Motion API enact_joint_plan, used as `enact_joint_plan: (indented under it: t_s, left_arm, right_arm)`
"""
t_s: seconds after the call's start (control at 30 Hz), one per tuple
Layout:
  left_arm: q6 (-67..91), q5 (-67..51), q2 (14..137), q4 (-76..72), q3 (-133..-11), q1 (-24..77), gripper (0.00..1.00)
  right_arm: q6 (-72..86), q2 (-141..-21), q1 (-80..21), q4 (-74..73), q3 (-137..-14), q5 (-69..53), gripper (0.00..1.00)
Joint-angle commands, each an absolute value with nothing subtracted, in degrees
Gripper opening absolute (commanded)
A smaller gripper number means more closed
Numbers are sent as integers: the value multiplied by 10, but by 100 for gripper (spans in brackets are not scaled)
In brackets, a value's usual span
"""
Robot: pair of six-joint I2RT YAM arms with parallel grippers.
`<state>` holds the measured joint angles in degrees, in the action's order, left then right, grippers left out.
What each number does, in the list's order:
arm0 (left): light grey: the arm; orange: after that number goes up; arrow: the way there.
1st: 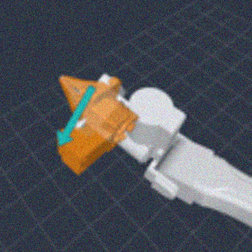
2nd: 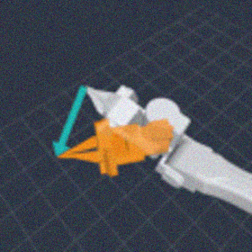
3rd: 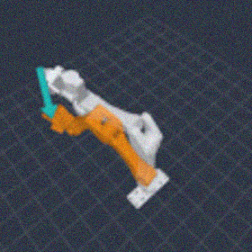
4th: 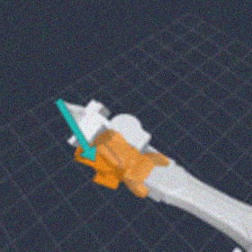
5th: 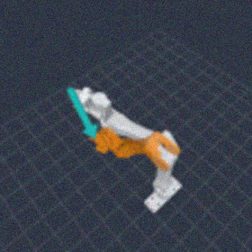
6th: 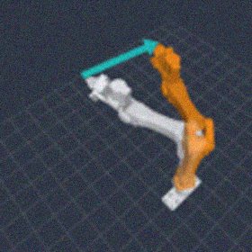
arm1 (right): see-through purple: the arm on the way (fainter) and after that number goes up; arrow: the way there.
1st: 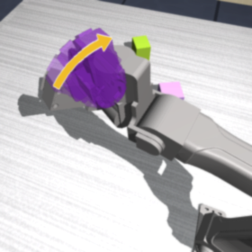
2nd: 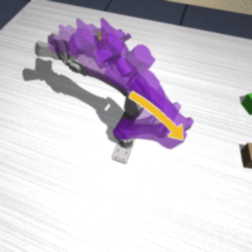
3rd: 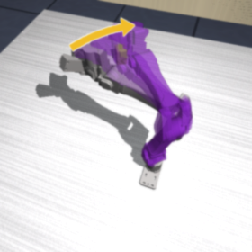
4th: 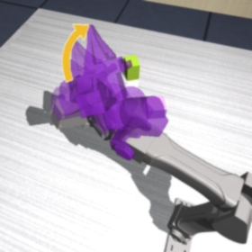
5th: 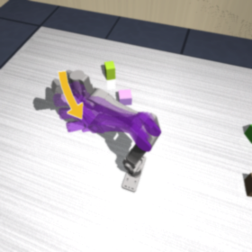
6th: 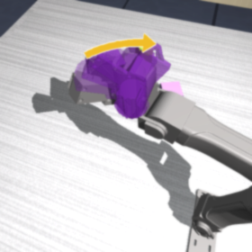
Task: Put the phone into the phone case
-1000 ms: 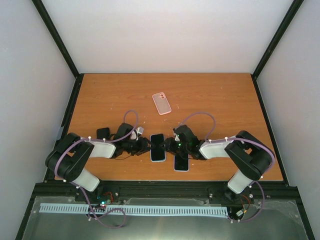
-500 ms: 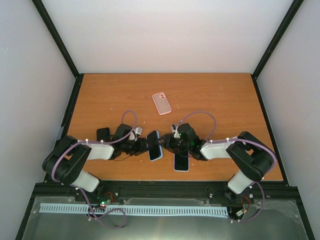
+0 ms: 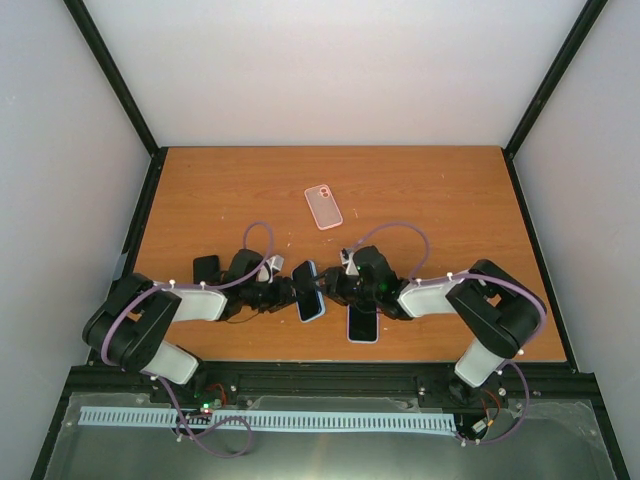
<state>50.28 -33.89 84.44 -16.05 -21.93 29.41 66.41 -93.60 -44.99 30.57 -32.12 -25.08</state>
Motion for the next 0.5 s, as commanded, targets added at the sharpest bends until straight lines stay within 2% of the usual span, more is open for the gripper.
enact_joint_plan:
  t_s: [0.0, 0.13, 0.47]
  left_arm:
    - [486, -344, 846, -133, -212, 302, 49]
    - [487, -343, 846, -134, -214, 302, 49]
    - [490, -336, 842, -125, -215, 302, 49]
  right_arm:
    - [637, -957, -460, 320, -354, -299, 46]
    - [630, -974, -460, 323, -365, -318, 44]
    - [624, -972, -459, 331, -356, -309, 17]
